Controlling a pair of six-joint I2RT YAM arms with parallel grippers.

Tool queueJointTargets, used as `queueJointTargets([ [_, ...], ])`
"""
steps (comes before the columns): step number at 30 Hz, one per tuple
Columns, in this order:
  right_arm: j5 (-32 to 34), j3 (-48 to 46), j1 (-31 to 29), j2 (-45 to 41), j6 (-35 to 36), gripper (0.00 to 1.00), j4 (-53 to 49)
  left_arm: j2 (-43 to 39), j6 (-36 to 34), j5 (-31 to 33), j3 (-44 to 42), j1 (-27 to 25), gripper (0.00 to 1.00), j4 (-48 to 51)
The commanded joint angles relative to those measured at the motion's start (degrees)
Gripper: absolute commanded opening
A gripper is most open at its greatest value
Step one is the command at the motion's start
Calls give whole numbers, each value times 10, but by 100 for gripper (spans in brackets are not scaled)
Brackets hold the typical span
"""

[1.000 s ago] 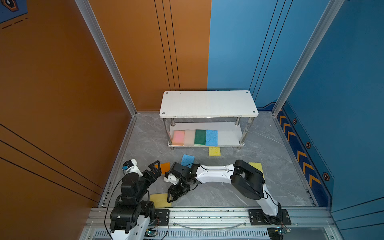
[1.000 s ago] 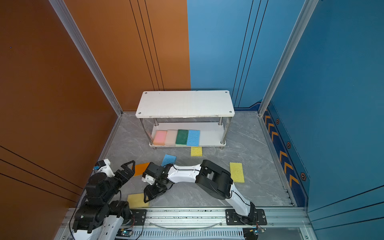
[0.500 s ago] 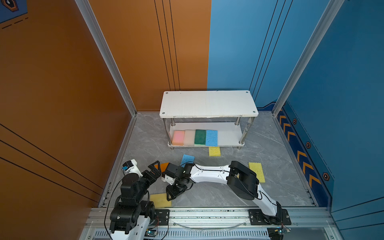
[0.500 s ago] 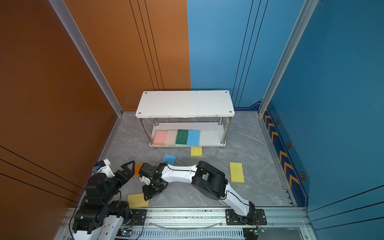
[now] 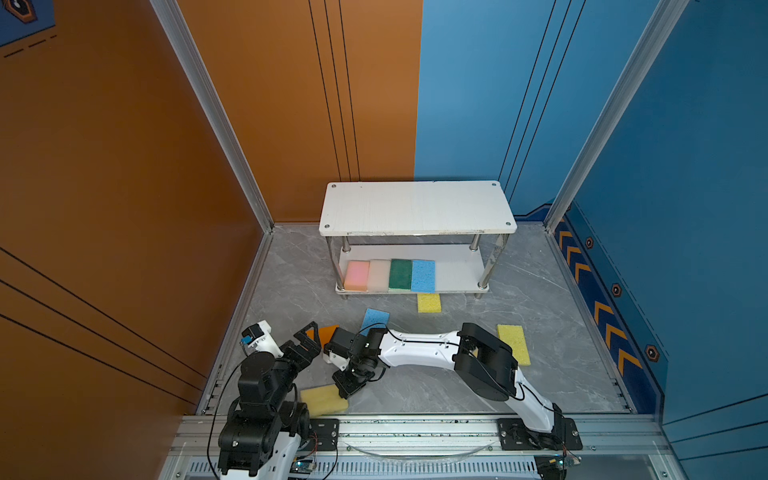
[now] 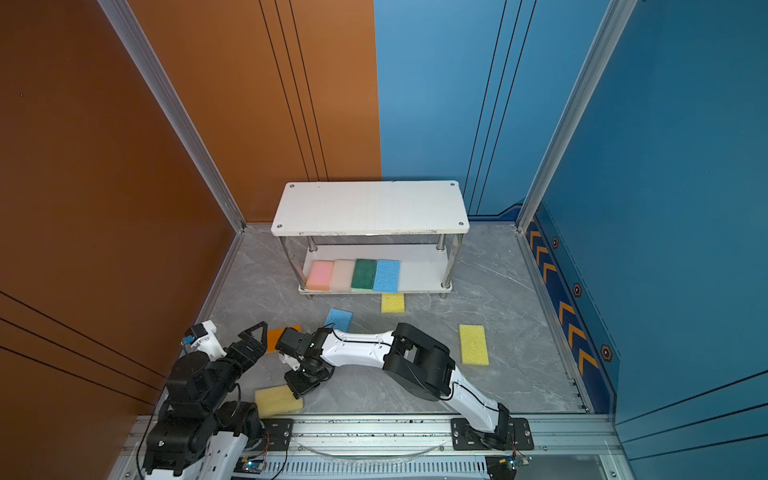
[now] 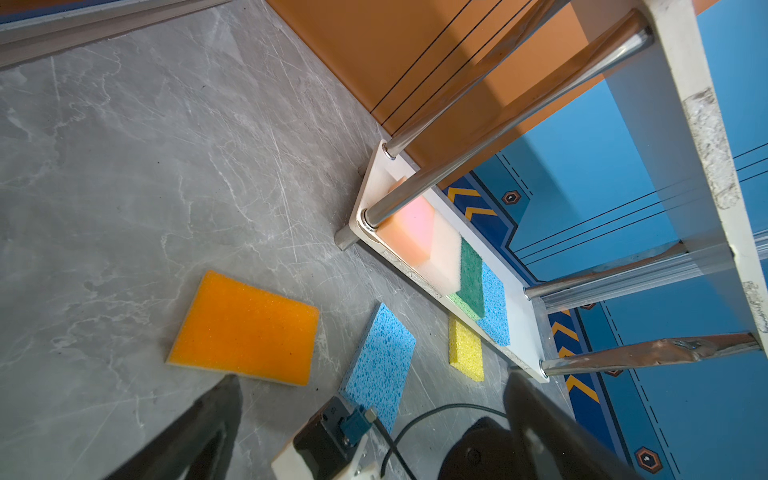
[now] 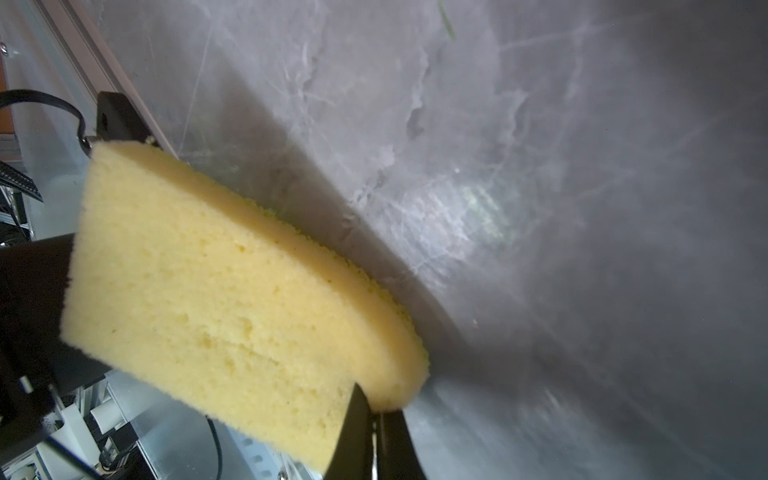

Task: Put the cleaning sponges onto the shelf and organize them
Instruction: 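Close the right gripper on the yellow sponge and lift it, then carry the yellow sponge toward the shelf while the left gripper moves in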

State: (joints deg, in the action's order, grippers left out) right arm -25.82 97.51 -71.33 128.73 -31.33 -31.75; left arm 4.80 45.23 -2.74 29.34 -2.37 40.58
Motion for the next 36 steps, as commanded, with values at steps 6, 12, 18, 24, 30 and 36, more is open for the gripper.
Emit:
queueJointTargets([
  [6,79,-114,38,-95,-21,0,38,10,-13,-24,7,-4,98,-8],
  [12,110,-195,82,-203,51,0,10,93,-30,-145,7,-3,98,-70],
  [18,200,-247,122,-307,197,0,-95,262,-81,-286,43,-27,98,-122],
  [24,209,-291,163,-409,288,0,-101,431,-153,-436,106,-56,98,-123],
  [30,206,-277,175,-445,344,0,-126,542,-203,-512,156,-142,99,-124],
  [36,190,-260,174,-450,345,0,-142,612,-238,-526,199,-199,98,-113],
])
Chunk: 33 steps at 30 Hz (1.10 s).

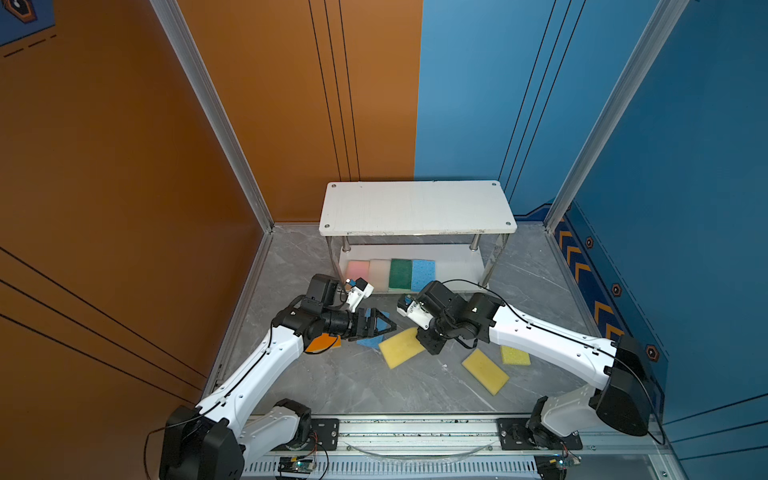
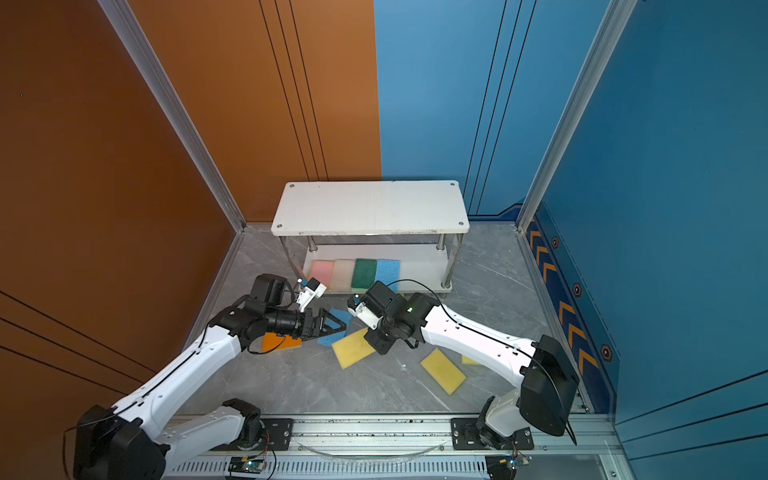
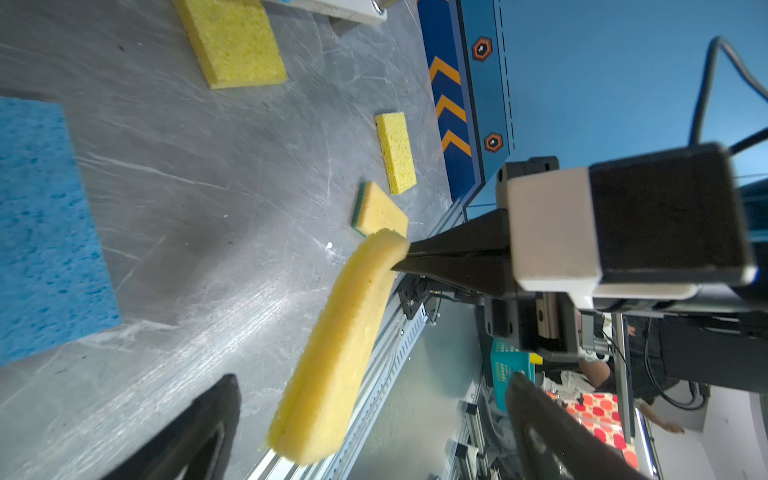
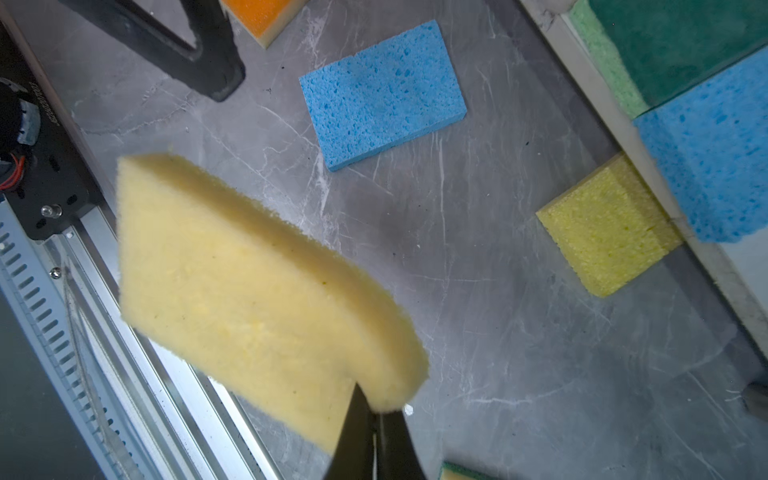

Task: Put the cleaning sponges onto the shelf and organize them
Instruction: 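Carry the yellow sponge toward the shelf while the left gripper moves in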

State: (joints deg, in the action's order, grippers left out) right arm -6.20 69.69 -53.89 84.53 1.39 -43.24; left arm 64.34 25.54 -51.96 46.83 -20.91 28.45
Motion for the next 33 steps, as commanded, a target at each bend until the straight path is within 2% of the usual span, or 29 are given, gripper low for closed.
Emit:
queueJointTargets([
  [1,-7,20,-1,-11,17,0,-27,27,-48,-31,30,-22,98,16],
  [10,-10,26,-2,-32,14,0,-29,98,-90,-10,52,-74,87,38],
  [11,-10,27,-3,-34,13,0,-28,103,-91,-9,56,-77,82,38],
  [15,-7,28,-6,-35,10,0,-30,118,-95,-11,67,-84,70,38],
  [21,-6,28,-9,-35,11,0,-31,127,-101,-19,69,-85,60,39],
  [25,-2,31,-10,-36,11,0,-30,135,-104,-27,68,-84,45,38],
  [28,2,35,-10,-35,11,0,-30,138,-105,-31,67,-84,27,39],
  [30,8,37,-10,-34,9,4,-31,138,-104,-32,66,-84,17,38],
  [33,14,39,-4,-37,3,13,-31,140,-101,-32,66,-81,15,38],
])
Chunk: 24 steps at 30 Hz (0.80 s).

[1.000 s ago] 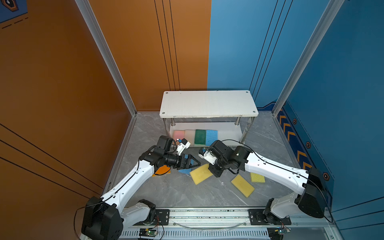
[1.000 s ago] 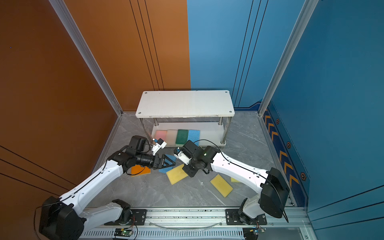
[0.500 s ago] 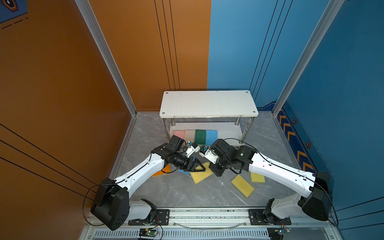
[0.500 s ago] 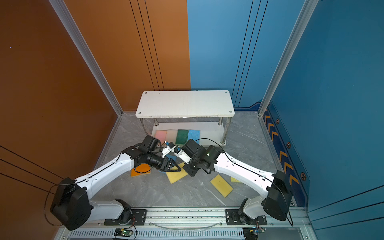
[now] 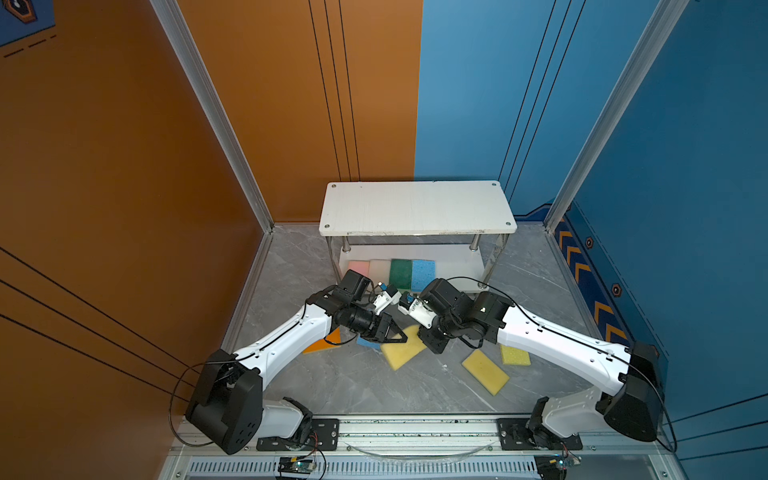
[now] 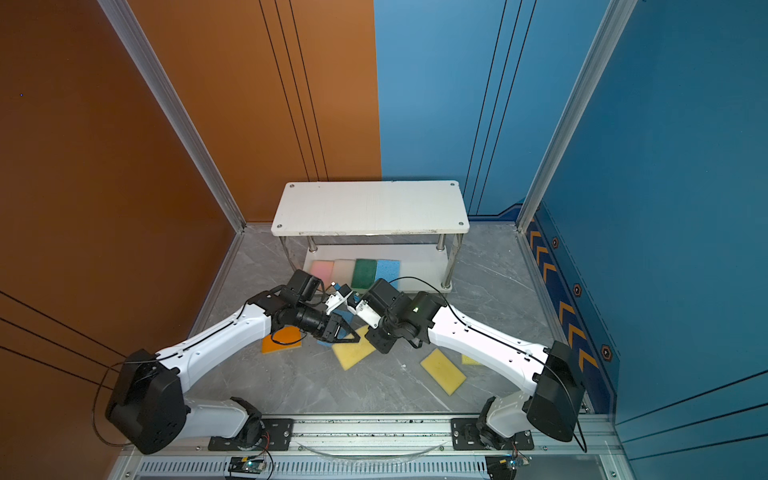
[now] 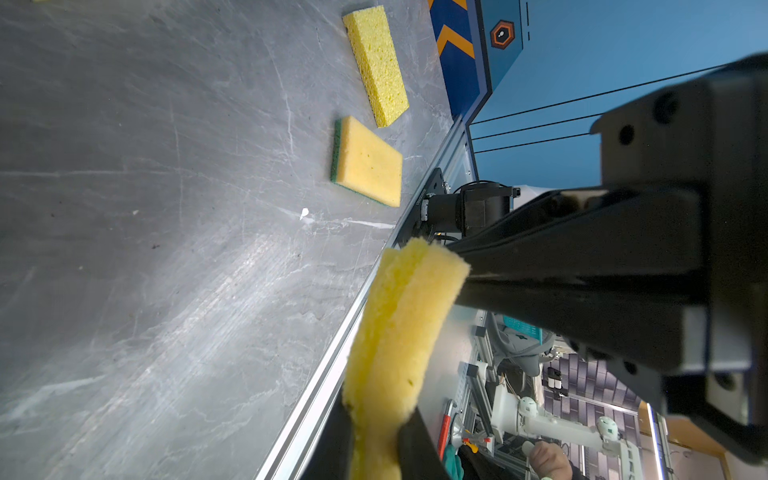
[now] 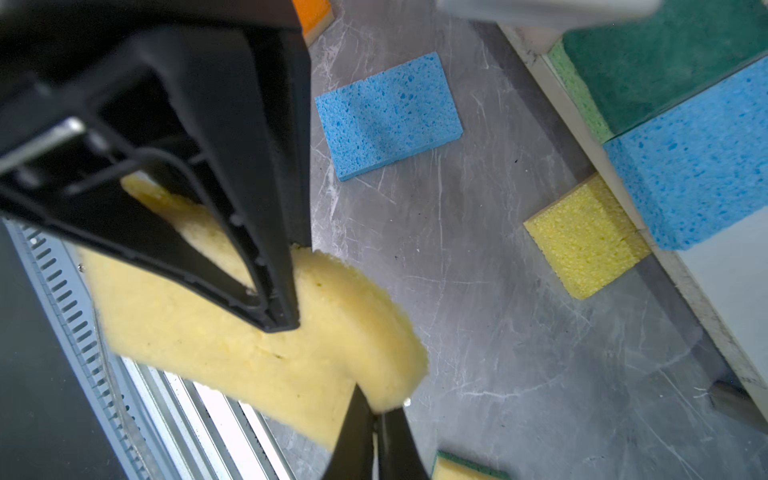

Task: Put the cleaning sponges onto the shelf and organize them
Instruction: 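Carry the yellow sponge toward the shelf while the left gripper moves in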

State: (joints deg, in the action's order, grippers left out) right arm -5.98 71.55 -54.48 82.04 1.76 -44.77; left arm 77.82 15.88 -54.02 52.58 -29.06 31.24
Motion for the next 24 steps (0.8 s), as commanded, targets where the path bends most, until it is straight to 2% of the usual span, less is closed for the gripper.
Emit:
queueJointTargets([
  [1,8,21,7,-15,-6,18,-15,5,-2,-10,8,1,15,10],
  [4,-11,23,38,-30,-35,48,-12,1,19,-7,-1,6,15,-10],
  [6,4,21,60,-42,-78,59,-3,-9,59,0,-15,10,14,-55],
  [8,20,21,81,-54,-127,63,-1,-21,118,21,-38,19,14,-111],
  [11,19,-10,112,-81,-227,66,31,-49,259,67,-105,35,14,-287],
  [13,9,-46,123,-111,-292,69,70,-82,356,143,-164,35,14,-409],
  [16,-21,-111,136,-155,-388,75,150,-137,472,299,-254,15,20,-564],
  [18,-44,-149,138,-171,-438,76,199,-173,503,413,-294,-17,19,-620],
  [20,-72,-174,133,-174,-470,76,238,-197,502,483,-307,-44,19,-640],
  [24,-100,-190,103,-157,-497,74,282,-234,489,572,-316,-87,19,-644],
])
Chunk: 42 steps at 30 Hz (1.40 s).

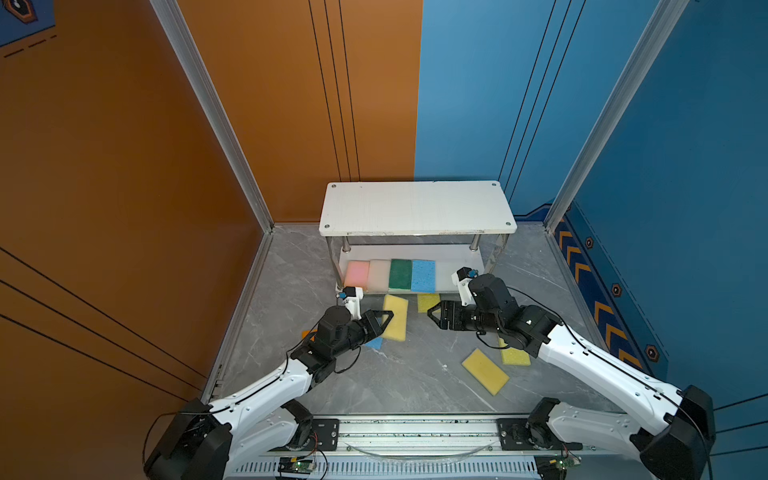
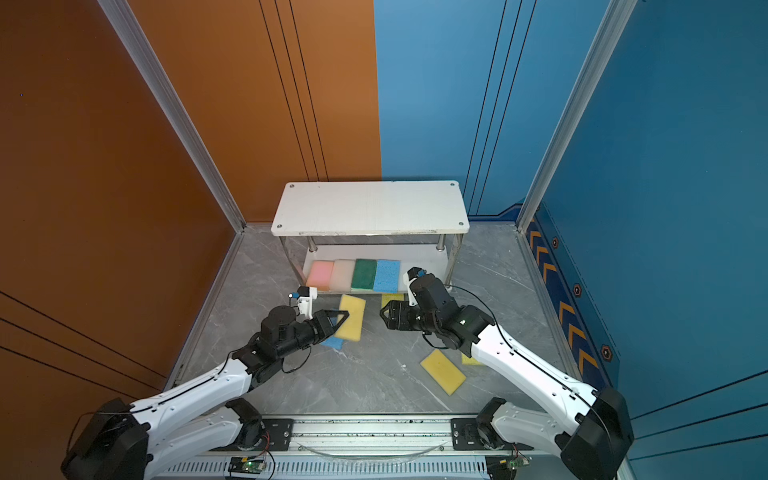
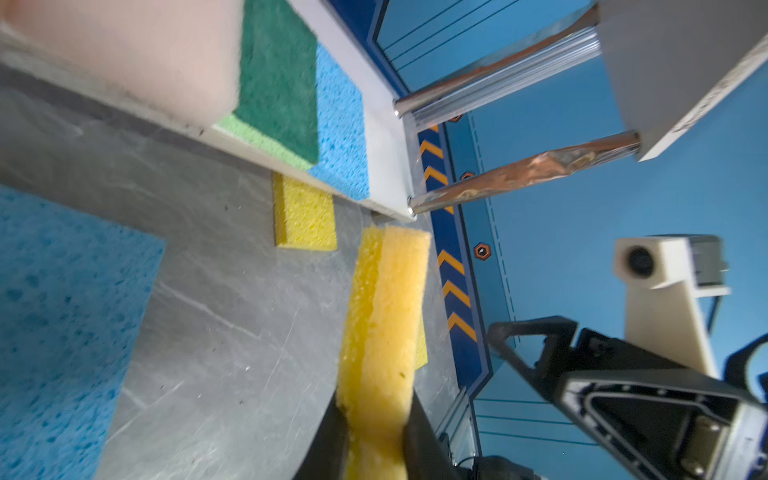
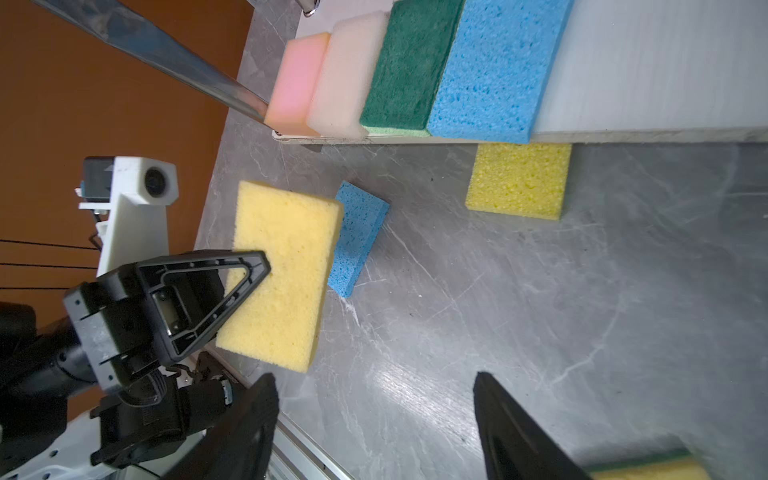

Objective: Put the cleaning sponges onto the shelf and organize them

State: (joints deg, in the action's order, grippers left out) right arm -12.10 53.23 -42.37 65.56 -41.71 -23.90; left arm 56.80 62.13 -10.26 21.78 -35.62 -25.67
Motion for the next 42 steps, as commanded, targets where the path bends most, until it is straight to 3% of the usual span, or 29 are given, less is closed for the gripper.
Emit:
queueJointTargets([
  [1,-41,-5,-26,15,-61,73,76,-29,25,151,-12,-29,20,-75],
  [5,-53,9,-57,51,-60,67,97,-42,37,175,-28,-37,20,-92],
  [13,-63,40,-90,106,-54,56,135,-53,40,160,-33,-37,20,-98],
  [42,-95,9,-64,134,-107,36,236,-49,41,132,-19,-32,20,-100],
])
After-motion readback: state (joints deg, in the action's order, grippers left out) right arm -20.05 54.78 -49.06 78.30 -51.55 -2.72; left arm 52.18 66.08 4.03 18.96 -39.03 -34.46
